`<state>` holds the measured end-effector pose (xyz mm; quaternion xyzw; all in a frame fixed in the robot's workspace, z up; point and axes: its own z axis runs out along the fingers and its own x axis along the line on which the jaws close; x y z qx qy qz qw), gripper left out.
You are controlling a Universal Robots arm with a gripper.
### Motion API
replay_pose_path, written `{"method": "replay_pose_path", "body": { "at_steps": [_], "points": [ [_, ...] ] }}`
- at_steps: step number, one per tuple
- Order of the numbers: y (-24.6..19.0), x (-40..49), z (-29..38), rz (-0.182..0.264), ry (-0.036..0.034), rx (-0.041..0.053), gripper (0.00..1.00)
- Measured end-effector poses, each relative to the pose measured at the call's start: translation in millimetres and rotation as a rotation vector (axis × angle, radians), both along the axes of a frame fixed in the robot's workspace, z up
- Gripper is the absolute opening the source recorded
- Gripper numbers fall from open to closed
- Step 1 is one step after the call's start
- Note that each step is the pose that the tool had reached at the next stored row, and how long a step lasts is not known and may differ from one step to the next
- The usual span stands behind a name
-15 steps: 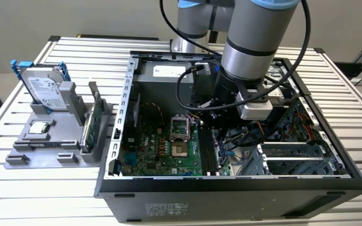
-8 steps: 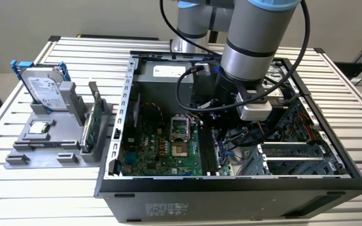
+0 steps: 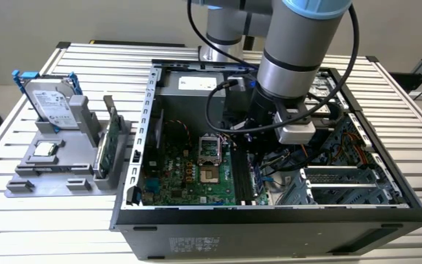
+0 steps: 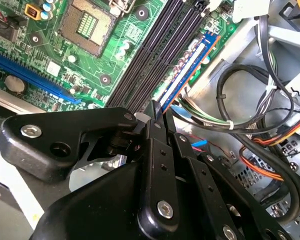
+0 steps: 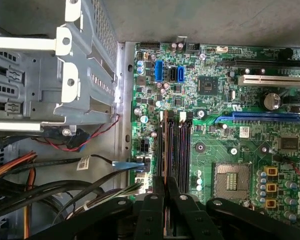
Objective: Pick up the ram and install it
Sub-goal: 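Press down the ram until it locks into place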
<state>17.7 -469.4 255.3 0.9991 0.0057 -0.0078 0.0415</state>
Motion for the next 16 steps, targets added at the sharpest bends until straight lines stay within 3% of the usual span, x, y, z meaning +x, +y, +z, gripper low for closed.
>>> {"method": "replay_pose_path", "body": {
  "at_steps": [7,16],
  "points": [
    [0.1,0.1,-2.6,-0.002,0.0000,0.0000,0.00],
    [1.2,0.1,-15.7,-0.007,0.0000,-0.0001,0.00]
  ]
}}
